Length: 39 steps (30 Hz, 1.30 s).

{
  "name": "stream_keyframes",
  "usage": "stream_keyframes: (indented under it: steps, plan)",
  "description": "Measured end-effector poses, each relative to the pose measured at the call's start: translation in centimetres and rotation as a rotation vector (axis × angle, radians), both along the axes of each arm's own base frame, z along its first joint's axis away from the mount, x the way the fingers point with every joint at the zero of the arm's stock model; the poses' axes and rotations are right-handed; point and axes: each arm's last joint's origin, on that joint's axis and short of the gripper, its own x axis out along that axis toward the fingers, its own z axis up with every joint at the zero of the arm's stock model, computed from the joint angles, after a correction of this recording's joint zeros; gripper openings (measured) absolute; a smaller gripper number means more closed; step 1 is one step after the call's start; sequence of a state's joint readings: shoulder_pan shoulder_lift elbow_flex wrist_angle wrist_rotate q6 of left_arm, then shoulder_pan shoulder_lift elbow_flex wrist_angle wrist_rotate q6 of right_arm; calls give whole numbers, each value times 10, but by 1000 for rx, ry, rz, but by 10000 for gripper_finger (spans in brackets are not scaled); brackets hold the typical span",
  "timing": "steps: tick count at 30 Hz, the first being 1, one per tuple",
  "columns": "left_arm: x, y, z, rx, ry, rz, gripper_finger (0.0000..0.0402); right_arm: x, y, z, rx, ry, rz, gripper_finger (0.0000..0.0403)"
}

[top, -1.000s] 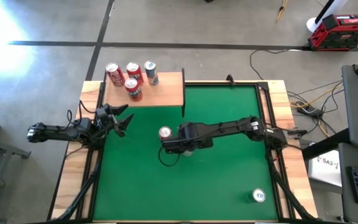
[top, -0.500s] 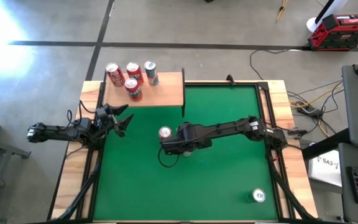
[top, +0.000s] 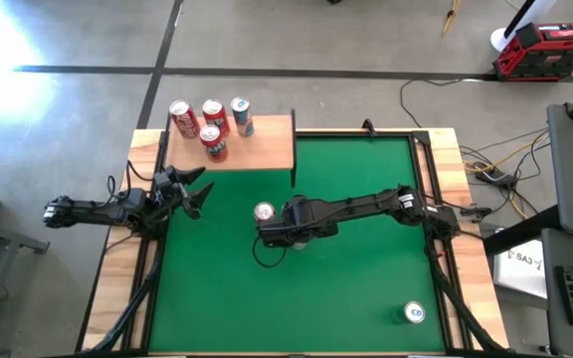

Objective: Place canned beverage on shelf
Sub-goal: Move the bottom white soda can to the center of the table, then move the blue soda can to the center of the table

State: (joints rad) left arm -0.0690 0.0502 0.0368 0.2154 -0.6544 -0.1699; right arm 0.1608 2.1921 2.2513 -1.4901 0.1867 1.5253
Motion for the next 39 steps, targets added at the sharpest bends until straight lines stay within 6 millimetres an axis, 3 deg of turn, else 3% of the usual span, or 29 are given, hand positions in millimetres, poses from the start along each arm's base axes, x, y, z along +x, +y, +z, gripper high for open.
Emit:
stream_keyframes:
  steps: [5,13,19,24,29,34,39]
  plan:
    - [0,0,0,0,0,0,302,-2,5,1,43,22,18,369]
    - [0,0,0,0,0,0,302,-16,43,11,85,51,71,379]
    - [0,0,0,0,0,0,302,-40,113,17,105,31,156,379]
    - [0,0,0,0,0,0,302,-79,181,17,27,-61,40,379]
    - [0,0,0,0,0,0,302,-114,224,16,26,-121,-75,379]
    - [0,0,0,0,0,0,302,-137,246,8,95,-37,-146,379]
    - [0,0,0,0,0,0,302,-153,247,13,125,3,-197,379]
